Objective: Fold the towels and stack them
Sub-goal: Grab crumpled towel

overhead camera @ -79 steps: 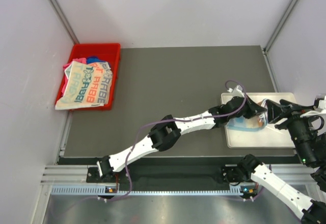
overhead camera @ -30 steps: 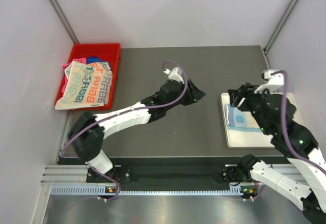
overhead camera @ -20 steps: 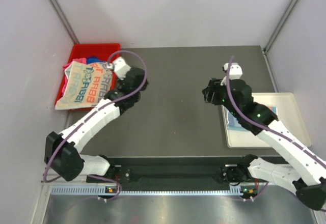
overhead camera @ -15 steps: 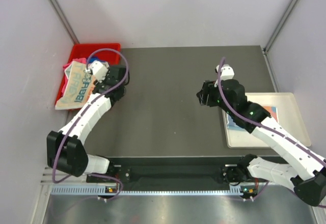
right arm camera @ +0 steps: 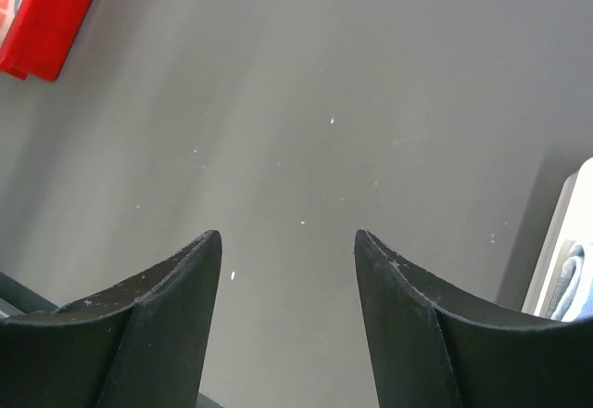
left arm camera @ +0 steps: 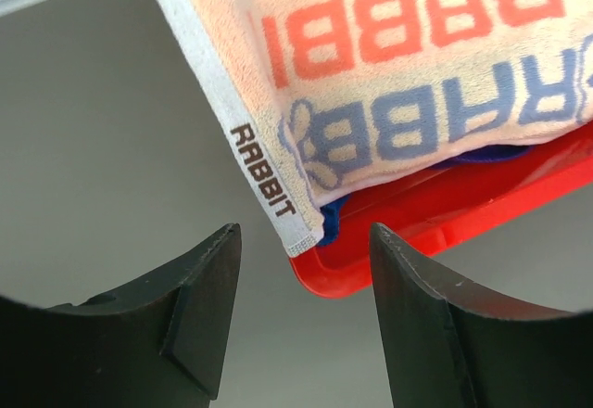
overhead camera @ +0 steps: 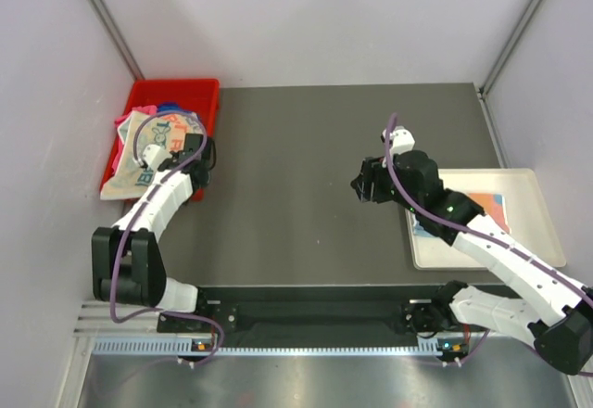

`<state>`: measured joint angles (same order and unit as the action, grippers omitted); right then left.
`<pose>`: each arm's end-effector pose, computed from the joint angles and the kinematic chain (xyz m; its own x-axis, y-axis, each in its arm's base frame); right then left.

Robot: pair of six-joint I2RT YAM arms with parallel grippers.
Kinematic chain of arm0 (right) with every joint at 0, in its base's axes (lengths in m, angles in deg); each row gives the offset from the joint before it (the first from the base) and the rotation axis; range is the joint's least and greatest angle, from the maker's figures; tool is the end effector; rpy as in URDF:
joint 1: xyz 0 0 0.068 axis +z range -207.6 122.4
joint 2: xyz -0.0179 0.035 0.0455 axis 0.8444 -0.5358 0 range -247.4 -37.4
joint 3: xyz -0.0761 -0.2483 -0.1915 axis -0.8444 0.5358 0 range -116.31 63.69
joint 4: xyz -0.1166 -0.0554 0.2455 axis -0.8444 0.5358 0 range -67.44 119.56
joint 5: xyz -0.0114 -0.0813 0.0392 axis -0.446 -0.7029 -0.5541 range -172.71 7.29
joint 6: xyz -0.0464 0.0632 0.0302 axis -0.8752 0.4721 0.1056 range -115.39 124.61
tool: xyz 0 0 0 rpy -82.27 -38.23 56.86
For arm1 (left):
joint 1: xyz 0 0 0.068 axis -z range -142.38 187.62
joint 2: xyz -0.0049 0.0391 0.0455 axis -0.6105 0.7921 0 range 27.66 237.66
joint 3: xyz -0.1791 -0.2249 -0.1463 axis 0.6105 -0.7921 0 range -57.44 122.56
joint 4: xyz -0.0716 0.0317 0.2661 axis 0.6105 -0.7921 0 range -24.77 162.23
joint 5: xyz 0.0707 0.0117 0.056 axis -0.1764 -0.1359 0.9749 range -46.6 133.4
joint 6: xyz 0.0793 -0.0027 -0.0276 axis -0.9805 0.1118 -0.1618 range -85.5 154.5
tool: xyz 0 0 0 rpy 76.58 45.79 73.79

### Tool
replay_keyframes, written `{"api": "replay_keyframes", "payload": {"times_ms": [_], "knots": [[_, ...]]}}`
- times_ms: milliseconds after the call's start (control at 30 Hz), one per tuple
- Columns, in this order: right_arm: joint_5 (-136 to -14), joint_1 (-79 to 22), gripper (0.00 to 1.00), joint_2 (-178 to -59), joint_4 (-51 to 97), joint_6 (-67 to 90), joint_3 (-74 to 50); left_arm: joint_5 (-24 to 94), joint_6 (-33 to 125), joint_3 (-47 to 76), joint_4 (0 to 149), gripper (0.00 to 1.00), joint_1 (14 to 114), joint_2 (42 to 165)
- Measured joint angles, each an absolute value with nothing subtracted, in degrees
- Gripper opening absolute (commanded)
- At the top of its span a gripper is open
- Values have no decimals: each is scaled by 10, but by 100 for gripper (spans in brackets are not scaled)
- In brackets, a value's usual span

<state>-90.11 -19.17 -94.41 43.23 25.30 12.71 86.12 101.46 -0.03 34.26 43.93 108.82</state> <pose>0.1990 0.1457 0.3440 -0.5152 0.0383 -0.8562 -0.3680 0.8923 0.2613 0.2998 0.0172 0.2615 -0.1229 -0.6666 -0.7352 -0.8990 0.3886 -0.2021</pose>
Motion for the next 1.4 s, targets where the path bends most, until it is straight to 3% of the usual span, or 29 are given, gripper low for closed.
{"api": "replay_keyframes", "payload": {"times_ms": [233, 1400], "knots": [[-890, -192, 60, -940, 426, 246, 136, 854, 1066, -3, 332, 61, 438, 1101], [-896, -192, 60, -930, 419, 242, 143, 863, 1098, -2, 313, 33, 437, 1113]]}}
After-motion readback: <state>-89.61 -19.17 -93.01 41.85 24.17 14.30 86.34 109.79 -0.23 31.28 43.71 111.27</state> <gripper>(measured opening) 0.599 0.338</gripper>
